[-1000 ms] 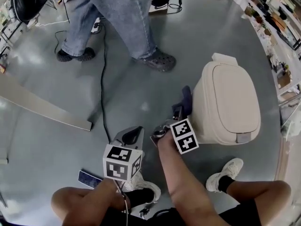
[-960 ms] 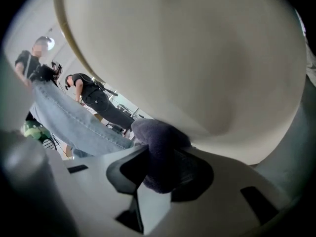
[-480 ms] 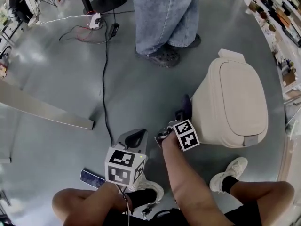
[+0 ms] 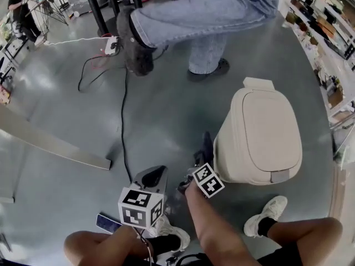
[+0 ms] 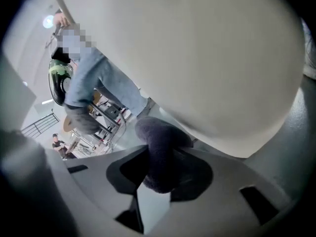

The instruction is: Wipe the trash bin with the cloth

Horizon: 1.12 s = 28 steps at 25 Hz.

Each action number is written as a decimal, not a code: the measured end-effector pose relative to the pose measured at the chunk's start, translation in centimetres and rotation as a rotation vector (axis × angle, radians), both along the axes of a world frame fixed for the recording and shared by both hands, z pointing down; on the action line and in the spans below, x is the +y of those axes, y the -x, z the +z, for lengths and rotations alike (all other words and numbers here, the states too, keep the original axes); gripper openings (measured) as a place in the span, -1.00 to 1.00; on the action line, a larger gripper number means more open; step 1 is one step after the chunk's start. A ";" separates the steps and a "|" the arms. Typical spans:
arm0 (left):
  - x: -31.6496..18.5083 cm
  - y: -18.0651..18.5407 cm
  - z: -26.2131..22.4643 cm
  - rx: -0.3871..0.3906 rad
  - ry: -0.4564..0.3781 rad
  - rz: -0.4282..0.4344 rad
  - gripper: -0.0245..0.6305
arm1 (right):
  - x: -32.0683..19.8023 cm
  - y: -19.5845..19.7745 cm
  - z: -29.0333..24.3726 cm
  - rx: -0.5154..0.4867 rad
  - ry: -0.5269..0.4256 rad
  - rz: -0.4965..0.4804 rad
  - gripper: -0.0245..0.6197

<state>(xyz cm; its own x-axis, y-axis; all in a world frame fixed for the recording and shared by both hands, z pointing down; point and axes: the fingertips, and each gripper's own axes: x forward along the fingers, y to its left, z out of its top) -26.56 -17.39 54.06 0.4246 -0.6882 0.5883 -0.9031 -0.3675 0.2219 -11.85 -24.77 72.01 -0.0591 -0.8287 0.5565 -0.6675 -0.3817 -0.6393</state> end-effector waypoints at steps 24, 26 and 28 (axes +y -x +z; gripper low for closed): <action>9.3 -6.8 -11.8 0.057 -0.203 0.001 -0.93 | 20.0 -3.7 -32.7 0.516 -0.478 -0.637 -0.60; 9.8 -8.6 -14.1 0.023 -0.230 -0.001 -0.93 | 20.4 -6.9 -36.1 0.583 -0.493 -0.623 -0.60; 9.9 -10.2 -16.6 0.014 -0.262 -0.007 -0.93 | 20.6 -9.7 -38.8 0.629 -0.491 -0.613 -0.60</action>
<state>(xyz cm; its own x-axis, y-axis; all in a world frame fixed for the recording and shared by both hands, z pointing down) -16.34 -7.48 37.44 0.4260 -0.8193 0.3837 -0.9035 -0.4076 0.1329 -2.18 -4.20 33.22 -0.3652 -0.9000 0.2380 -0.9309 0.3519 -0.0977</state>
